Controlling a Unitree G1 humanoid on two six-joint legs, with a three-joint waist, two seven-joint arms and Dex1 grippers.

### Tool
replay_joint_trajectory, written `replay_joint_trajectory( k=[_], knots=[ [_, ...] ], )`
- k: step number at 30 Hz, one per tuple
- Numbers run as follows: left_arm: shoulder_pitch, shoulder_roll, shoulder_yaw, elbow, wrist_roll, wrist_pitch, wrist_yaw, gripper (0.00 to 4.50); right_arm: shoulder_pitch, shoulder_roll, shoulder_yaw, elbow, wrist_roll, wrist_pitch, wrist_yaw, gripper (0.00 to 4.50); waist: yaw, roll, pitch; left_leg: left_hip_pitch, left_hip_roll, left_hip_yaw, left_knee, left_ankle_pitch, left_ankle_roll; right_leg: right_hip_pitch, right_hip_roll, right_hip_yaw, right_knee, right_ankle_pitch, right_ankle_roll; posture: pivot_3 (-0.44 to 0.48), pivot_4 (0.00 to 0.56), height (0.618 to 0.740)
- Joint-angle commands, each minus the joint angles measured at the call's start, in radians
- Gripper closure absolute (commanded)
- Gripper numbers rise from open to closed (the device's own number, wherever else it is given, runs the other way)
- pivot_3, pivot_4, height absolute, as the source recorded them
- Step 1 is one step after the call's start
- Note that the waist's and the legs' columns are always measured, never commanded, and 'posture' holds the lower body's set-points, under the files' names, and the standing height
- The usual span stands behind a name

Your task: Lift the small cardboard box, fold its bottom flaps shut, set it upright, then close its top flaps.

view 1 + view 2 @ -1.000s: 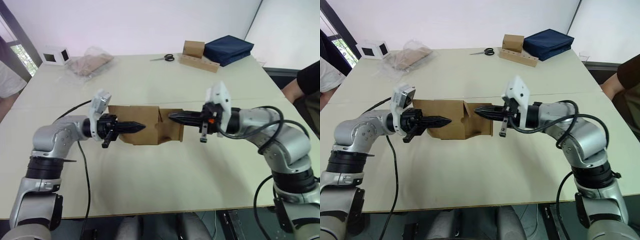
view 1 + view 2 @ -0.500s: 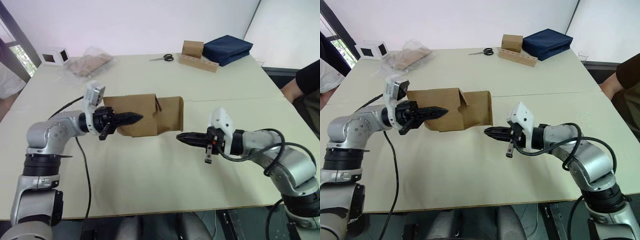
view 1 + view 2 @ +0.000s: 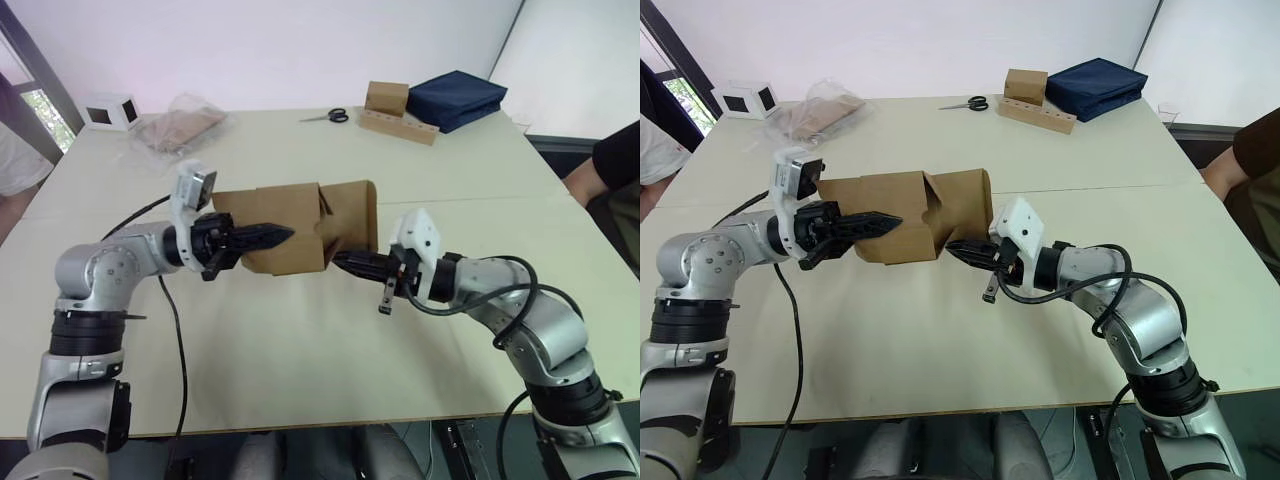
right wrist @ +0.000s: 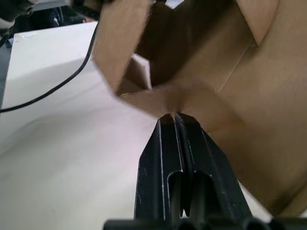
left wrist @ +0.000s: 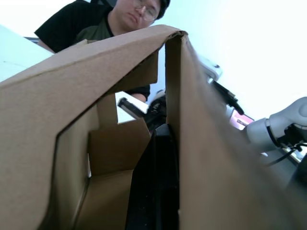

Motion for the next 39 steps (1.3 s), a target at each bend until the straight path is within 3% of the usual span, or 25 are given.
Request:
replay_joint_trajectory(
  k=[1, 23, 39],
  knots=[
    [0.015, -0.008, 0.016, -0.047, -0.032, 0.006, 0.005, 4.44, -0.039, 0.024, -0.002, -0.020, 0.020, -0.010, 0.005, 4.50, -0.001, 0.000, 0.000, 0.000, 0.000, 0.000, 0.000, 0.000, 0.000, 0.000, 0.000, 0.000, 0.000, 0.000, 0.000, 0.000, 0.150, 0.740],
    [-0.003, -0.038, 0.014, -0.028, -0.015, -0.019, 0.018, 4.44, -0.077, 0.033, 0.060, -0.026, 0.011, 0.010, 0.053, 4.50, 0.000, 0.000, 0.000, 0.000, 0.000, 0.000, 0.000, 0.000, 0.000, 0.000, 0.000, 0.000, 0.000, 0.000, 0.000, 0.000, 0.150, 0.740],
    [0.019, -0.003, 0.026, -0.024, -0.006, -0.033, 0.005, 4.44, -0.038, -0.087, -0.085, -0.065, 0.111, 0.064, 0.100, 4.50, 0.000, 0.000, 0.000, 0.000, 0.000, 0.000, 0.000, 0.000, 0.000, 0.000, 0.000, 0.000, 0.000, 0.000, 0.000, 0.000, 0.150, 0.740]
  ],
)
